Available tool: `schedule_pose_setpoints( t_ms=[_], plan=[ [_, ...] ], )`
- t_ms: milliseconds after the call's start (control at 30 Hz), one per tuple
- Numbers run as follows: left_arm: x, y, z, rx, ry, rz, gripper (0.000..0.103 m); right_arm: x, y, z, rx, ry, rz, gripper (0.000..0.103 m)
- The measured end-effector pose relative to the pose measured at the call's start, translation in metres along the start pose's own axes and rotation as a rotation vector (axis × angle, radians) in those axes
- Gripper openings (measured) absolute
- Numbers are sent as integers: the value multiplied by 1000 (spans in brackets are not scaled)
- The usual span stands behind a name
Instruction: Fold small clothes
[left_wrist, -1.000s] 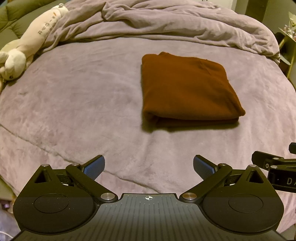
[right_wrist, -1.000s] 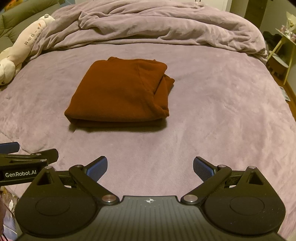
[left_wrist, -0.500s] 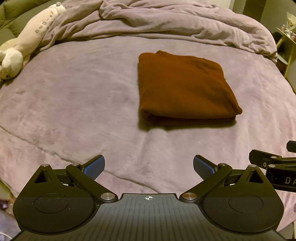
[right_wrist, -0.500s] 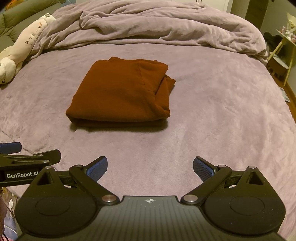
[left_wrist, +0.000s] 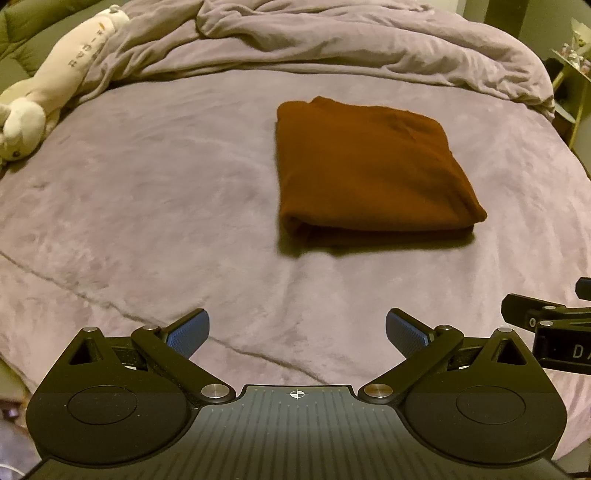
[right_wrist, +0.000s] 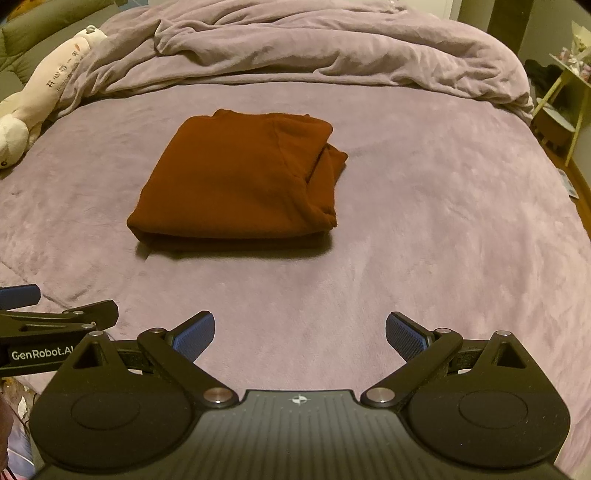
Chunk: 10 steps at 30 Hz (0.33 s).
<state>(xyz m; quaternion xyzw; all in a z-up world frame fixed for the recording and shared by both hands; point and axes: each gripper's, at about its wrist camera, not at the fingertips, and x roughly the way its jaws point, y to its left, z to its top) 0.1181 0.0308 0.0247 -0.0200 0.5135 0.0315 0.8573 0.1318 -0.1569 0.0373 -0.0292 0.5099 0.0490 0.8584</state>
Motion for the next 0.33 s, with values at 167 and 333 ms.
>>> schedule_pose_setpoints(
  t_ms=[167,333],
  plan=[
    [1,0,0,3,6,1,103,1,-2,0,1,2,1,99],
    [0,-2,-2,15,4,6,103,1,-3,-1,0,1,0,99]
  ],
)
